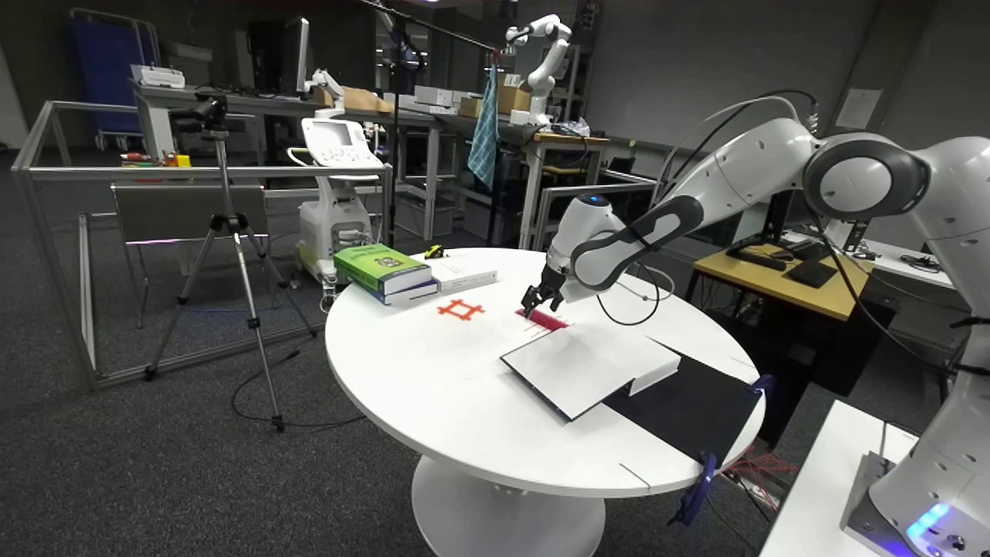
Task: Close the book
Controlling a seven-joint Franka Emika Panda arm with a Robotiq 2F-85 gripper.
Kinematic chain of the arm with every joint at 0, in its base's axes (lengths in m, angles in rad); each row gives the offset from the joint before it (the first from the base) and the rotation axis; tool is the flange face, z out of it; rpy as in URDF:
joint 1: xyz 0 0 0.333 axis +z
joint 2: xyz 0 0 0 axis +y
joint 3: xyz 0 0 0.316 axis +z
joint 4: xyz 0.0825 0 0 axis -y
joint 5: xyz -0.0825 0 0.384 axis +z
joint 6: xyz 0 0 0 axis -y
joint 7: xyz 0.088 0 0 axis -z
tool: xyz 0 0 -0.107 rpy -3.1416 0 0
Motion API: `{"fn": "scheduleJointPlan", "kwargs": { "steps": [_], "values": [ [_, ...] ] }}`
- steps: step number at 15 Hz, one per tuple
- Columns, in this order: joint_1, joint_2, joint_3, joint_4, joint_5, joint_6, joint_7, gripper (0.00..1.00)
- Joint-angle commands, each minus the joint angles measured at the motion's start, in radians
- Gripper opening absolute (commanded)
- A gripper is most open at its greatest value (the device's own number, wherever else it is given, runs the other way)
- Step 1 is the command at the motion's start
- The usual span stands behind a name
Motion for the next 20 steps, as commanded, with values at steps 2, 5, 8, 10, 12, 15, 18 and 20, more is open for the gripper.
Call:
{"fn": "scheduleJointPlan", "kwargs": {
  "steps": [2,5,8,10,12,15,18,20],
  "values": [
    [0.002,-0.007,0.002,-0.043,-0.021,0.053,0.023,1.00],
    [0.005,-0.003,-0.001,-0.056,-0.025,0.059,0.018,1.00],
    [0.003,0.008,0.000,-0.058,-0.027,0.062,0.010,1.00],
    [0.004,0.015,-0.001,-0.058,-0.030,0.060,0.005,1.00],
    [0.006,0.018,-0.003,-0.062,-0.034,0.058,0.003,1.00],
    [0.007,0.015,-0.006,-0.066,-0.050,0.040,-0.006,1.00],
    [0.011,0.013,-0.013,-0.075,-0.075,0.032,-0.010,1.00],
    [0.012,0.012,-0.014,-0.084,-0.091,0.024,-0.013,1.00]
  ]
}}
